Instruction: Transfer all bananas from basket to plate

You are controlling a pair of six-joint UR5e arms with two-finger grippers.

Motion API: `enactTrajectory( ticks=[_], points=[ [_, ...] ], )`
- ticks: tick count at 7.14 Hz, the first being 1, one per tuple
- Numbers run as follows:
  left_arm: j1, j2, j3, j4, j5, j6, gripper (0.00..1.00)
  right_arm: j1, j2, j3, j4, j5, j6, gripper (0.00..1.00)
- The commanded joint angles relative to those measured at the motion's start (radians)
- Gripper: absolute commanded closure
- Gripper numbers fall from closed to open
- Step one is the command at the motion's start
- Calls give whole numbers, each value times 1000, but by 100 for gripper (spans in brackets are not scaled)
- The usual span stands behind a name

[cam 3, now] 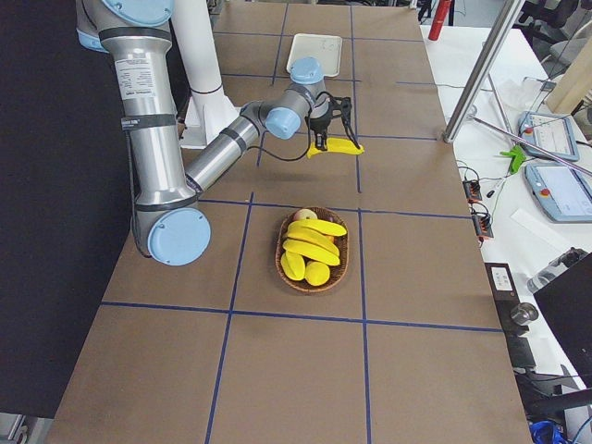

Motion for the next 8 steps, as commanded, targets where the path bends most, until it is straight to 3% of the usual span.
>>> enactTrajectory(
  ticks=[1, 3, 5, 6, 8],
  points=[
    [179, -27, -4, -373, 1, -527, 1, -77, 14, -65, 313, -36, 250, 99],
    [320, -150, -12, -602, 4, -1021, 1, -295, 40, -66, 426, -256, 311, 99],
    [440, -272, -38, -709, 12, -1378, 1, -494, 154, -88, 425, -454, 311, 98],
    [508, -326, -73, -706, 56, -1496, 1, -535, 198, -106, 417, -502, 311, 99],
    [670, -435, -83, -695, 222, -1617, 1, -539, 224, -129, 423, -504, 303, 99]
  ],
)
